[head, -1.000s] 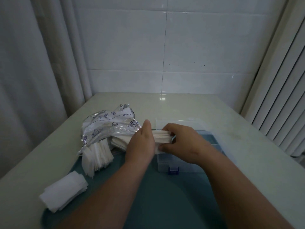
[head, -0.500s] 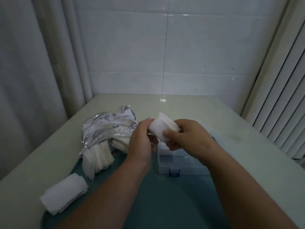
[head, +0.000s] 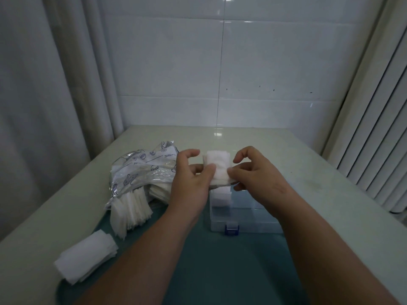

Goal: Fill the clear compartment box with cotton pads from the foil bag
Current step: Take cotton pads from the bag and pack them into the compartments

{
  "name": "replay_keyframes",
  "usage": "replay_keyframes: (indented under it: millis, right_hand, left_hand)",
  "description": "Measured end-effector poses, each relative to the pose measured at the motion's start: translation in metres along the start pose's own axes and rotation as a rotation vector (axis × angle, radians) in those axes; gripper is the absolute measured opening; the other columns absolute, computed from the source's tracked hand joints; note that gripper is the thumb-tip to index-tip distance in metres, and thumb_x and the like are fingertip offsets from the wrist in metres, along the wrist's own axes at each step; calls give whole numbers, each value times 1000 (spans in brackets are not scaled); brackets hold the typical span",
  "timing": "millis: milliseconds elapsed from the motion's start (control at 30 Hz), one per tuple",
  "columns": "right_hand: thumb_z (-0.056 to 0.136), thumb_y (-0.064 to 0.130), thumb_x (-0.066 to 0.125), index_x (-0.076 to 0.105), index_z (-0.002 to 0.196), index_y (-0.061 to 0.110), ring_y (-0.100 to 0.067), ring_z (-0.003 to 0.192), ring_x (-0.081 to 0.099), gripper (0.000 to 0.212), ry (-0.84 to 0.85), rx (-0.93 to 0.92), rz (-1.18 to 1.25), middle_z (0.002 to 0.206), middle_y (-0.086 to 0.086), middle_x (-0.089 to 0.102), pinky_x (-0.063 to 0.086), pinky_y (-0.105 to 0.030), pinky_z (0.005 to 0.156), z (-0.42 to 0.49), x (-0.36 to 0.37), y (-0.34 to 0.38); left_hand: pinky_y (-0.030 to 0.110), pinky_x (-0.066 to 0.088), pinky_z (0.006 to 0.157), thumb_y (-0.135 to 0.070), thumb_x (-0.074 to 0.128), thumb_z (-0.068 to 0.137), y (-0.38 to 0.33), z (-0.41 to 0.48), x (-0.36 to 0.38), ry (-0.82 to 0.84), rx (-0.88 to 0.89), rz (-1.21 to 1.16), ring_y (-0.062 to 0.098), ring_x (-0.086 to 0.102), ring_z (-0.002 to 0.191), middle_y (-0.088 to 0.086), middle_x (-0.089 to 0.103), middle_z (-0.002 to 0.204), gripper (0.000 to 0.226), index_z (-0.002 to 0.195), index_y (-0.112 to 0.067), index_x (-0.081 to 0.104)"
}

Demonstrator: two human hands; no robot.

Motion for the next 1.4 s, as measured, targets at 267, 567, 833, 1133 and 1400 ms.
replay_keyframes:
  millis: [267, 567, 833, 1133, 1400]
  right_hand:
    - [92, 16, 63, 59, 87, 21, -14, 73, 67, 8, -78, -61, -145, 90, 1, 69, 55, -19, 63, 4, -14, 0]
    - [90, 16, 58, 63, 83, 26, -19, 75, 64, 14, -92, 4, -335, 88, -1, 68, 55, -31, 67, 11, -28, -12]
    - [86, 31, 69, 61, 81, 25, -17, 76, 65, 11, -85, 117, -431, 88, 1, 68, 58, -37, 77, 18, -31, -29]
    - [91, 25, 63, 67, 105, 18, -22, 91, 66, 16, 50, 206, -623, 102, -6, 69, 56, -38, 88, 20, -20, -34]
    - [90, 25, 66, 69, 111, 13, -22, 98, 64, 25, 114, 310, -709, 109, -8, 67, 52, -36, 95, 26, -16, -37]
  left_hand:
    - [58, 56, 70, -11, 63, 84, -9, 12, 13, 37, 47, 152, 38, 67, 78, 11, 71, 80, 20, 77, -28, 55]
    - [41, 52, 61, -6, 56, 86, -7, 23, 34, 154, 15, 339, 22, 55, 61, 4, 69, 74, 23, 76, -24, 65]
    - [31, 56, 65, -11, 63, 85, -5, 31, 49, 250, 36, 551, 18, 67, 59, 0, 68, 72, 14, 78, -24, 63]
    - [22, 42, 79, -9, 59, 90, -2, 27, 63, 315, 89, 947, 22, 61, 106, 2, 65, 117, 22, 100, -24, 73]
    - [25, 42, 75, -14, 66, 87, 6, 30, 69, 280, 141, 1142, 22, 61, 103, 3, 67, 111, 19, 105, -18, 72]
Point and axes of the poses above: each hand's wrist, its own z-axis towards the middle knuckle, its own x-axis out of the palm, y = z × x, the point moved 4 cm from there along z, towards the middle knuckle
